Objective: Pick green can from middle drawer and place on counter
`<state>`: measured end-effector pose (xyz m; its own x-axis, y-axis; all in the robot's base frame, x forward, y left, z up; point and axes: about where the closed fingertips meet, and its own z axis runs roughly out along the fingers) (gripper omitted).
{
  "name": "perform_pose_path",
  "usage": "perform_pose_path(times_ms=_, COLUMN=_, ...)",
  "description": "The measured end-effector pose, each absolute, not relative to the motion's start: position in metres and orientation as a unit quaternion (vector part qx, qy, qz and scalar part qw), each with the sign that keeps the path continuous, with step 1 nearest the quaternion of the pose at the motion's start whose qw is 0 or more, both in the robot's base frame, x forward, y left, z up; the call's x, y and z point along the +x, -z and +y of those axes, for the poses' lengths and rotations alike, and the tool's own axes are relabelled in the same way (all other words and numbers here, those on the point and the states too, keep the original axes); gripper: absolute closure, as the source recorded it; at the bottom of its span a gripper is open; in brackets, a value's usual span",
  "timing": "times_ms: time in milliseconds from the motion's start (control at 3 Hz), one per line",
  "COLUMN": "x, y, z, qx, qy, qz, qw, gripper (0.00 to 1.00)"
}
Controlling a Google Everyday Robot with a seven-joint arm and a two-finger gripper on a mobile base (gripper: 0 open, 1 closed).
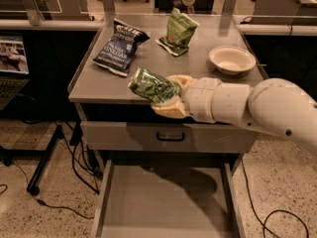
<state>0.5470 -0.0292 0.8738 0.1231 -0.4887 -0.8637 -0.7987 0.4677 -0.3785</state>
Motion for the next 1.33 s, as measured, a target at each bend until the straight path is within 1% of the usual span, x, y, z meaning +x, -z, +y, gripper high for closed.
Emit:
perform_pose_path(times_ms=333, x=0.581, y=-0.889, z=-0.028, qx=-0.482, qy=-0.136, qz=0.633, qw=0.590, gripper=1.00)
perform_pose_path(times_ms=667, x=0.620, y=-0.900, z=-0.026, qx=-0.474, qy=-0.137, qz=0.626, qw=0.604, gripper=1.00)
perform_pose_path(times_ms=1333, x=0.682, y=-0.909, z=-0.023, qx=-0.461, qy=-0.129, qz=0.637, qw=0.604, gripper=1.00)
